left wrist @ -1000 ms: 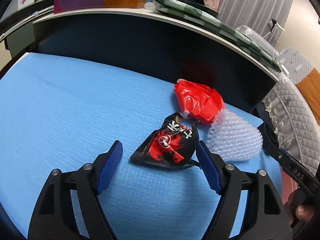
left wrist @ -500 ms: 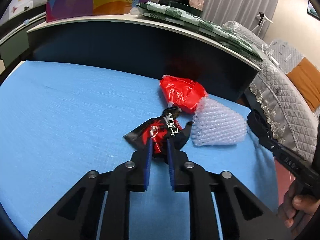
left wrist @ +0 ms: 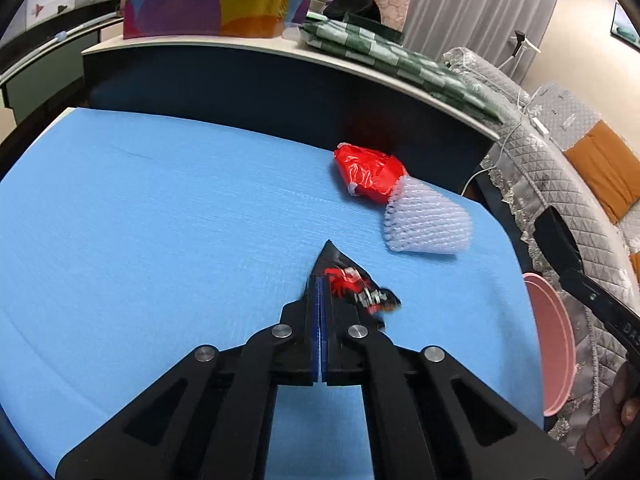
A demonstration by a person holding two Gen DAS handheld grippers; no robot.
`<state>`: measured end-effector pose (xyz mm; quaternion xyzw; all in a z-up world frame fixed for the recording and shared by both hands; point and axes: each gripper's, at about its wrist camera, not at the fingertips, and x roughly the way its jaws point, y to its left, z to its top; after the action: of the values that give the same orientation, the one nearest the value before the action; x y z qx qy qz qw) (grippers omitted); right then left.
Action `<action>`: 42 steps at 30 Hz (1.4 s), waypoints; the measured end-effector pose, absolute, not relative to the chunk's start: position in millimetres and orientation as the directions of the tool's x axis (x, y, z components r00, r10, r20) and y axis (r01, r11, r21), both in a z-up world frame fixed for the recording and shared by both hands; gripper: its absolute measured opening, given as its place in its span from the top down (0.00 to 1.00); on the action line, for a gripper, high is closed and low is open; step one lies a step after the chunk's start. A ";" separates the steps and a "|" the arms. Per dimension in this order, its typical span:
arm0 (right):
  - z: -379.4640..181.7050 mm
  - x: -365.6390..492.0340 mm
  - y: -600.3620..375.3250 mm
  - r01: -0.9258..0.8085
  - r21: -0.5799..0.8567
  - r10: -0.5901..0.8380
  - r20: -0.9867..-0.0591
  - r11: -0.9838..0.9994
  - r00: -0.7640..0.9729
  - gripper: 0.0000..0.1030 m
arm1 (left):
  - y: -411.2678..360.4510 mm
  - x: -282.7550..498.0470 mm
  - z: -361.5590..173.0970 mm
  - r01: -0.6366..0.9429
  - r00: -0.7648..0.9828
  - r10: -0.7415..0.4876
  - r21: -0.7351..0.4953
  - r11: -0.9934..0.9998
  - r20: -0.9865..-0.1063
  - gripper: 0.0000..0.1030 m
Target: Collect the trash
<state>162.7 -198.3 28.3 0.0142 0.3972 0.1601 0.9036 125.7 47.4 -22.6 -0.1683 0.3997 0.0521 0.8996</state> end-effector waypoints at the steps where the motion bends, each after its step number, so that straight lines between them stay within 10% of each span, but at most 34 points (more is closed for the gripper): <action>1: 34.1 155.0 -198.9 -0.283 0.154 0.305 -0.708 0.947 0.636 0.84 | 48.1 122.3 -21.5 -0.228 0.676 -0.044 -0.265 0.937 -0.736 1.00; 9: 68.0 102.9 -209.7 -0.292 0.167 0.325 -0.675 0.942 0.662 0.84 | 59.4 99.7 -21.0 -0.234 0.689 -0.079 -0.324 0.917 -0.720 0.99; 18: 51.8 88.5 -222.1 -0.277 0.205 0.341 -0.668 0.939 0.662 0.84 | 61.0 107.3 -29.3 -0.248 0.685 -0.055 -0.304 0.920 -0.726 0.69; 33: 28.2 107.8 -233.0 -0.268 0.220 0.344 -0.679 0.938 0.649 0.84 | 45.9 137.7 -51.8 -0.248 0.648 -0.051 -0.274 0.929 -0.760 0.69; 37: 28.9 105.0 -233.8 -0.267 0.212 0.338 -0.677 0.940 0.654 0.84 | 41.5 138.1 -50.5 -0.230 0.643 -0.059 -0.266 0.936 -0.764 0.90; 42: 30.7 101.5 -238.4 -0.252 0.219 0.332 -0.673 0.943 0.660 0.84 | 34.2 130.5 -40.4 -0.202 0.657 -0.054 -0.244 0.949 -0.752 0.90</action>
<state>101.5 -238.4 30.7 0.0531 0.3795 0.1605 0.9096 130.5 34.1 -40.4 -0.1550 0.4121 0.0412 0.8969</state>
